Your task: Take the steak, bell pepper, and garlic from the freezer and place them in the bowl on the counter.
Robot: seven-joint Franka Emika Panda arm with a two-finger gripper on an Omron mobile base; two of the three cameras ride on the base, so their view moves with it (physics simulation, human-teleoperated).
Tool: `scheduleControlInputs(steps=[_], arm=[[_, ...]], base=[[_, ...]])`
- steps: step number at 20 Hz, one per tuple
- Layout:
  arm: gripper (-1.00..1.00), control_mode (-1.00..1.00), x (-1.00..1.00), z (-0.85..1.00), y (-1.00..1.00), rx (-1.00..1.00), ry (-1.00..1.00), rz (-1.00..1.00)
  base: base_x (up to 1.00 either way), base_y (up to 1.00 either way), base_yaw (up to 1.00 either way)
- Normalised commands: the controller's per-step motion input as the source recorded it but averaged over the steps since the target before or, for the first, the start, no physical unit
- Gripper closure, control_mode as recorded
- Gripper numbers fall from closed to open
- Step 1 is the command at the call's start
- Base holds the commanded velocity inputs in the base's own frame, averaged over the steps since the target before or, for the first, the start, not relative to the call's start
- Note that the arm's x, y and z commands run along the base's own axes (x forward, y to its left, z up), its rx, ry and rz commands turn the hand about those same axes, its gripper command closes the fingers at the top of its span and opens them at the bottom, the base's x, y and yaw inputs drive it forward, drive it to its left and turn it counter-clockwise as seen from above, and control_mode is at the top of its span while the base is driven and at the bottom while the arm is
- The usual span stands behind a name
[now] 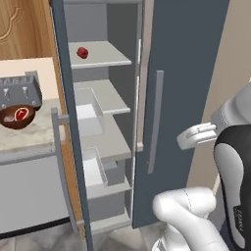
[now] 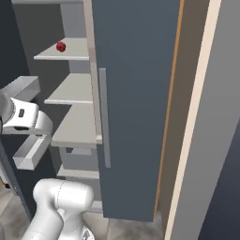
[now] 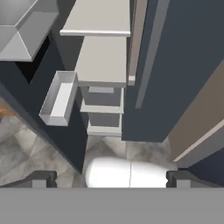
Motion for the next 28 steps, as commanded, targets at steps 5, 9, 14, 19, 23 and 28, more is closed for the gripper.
scheduleControlInputs(steps=[5,9,14,19,23,28], arm=[[-1.00,1.00,0.00,0.00,0.00,0.00,0.00,0.00],[-1.00,1.00,0.00,0.00,0.00,0.00,0.00,0.00],[-1.00,1.00,0.00,0.00,0.00,0.00,0.00,0.00],[-1.00,1.00,0.00,0.00,0.00,0.00,0.00,0.00],[-1.00,1.00,0.00,0.00,0.00,0.00,0.00,0.00],[-1.00,1.00,0.00,0.00,0.00,0.00,0.00,0.00]], base=[[0.70,-0.23,0.00],[0.68,-0.21,0.00],[0.57,-0.12,0.00],[0.24,0.01,0.00],[0.16,0.08,0.00],[0.19,0.18,0.00]])
